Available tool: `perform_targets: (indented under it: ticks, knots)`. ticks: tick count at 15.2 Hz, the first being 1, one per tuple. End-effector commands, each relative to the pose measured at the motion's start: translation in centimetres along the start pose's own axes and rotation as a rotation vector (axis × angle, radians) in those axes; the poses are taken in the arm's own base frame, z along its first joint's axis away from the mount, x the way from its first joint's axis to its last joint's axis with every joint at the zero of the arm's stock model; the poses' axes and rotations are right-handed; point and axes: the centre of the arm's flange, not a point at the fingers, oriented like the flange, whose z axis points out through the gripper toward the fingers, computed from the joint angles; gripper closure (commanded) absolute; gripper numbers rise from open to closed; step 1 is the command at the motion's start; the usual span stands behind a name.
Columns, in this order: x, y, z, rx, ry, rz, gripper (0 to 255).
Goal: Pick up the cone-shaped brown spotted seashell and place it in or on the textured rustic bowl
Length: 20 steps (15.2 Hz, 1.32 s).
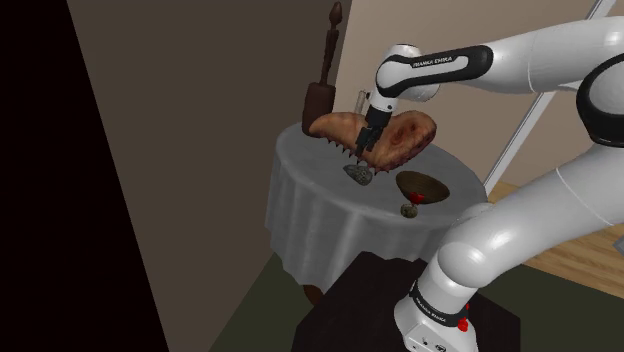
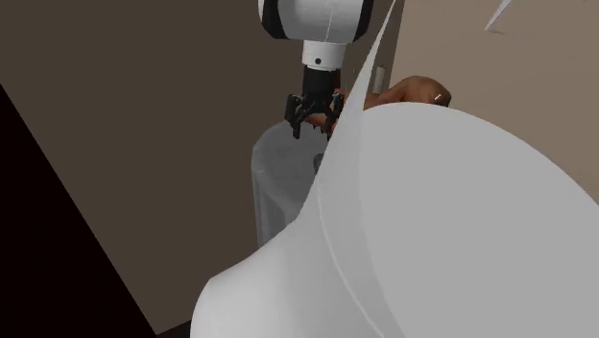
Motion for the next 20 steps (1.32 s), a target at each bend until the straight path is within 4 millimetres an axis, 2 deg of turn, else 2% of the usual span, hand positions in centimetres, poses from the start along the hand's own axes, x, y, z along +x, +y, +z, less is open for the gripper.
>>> perform_targets:
  ticks: [1, 3, 11, 19, 20]
  knots:
    - [0.4, 2.2, 1.1, -0.003, 0.003, 0.001, 0]
    - [0.8, 4.6, 2.2, -0.004, 0.006, 0.003, 0]
    - [0.9, 4.9, 6.3, -0.004, 0.006, 0.004, 0]
    - [0.9, 4.9, 6.3, -0.004, 0.006, 0.004, 0]
    - [0.9, 4.9, 6.3, -0.004, 0.006, 0.004, 255]
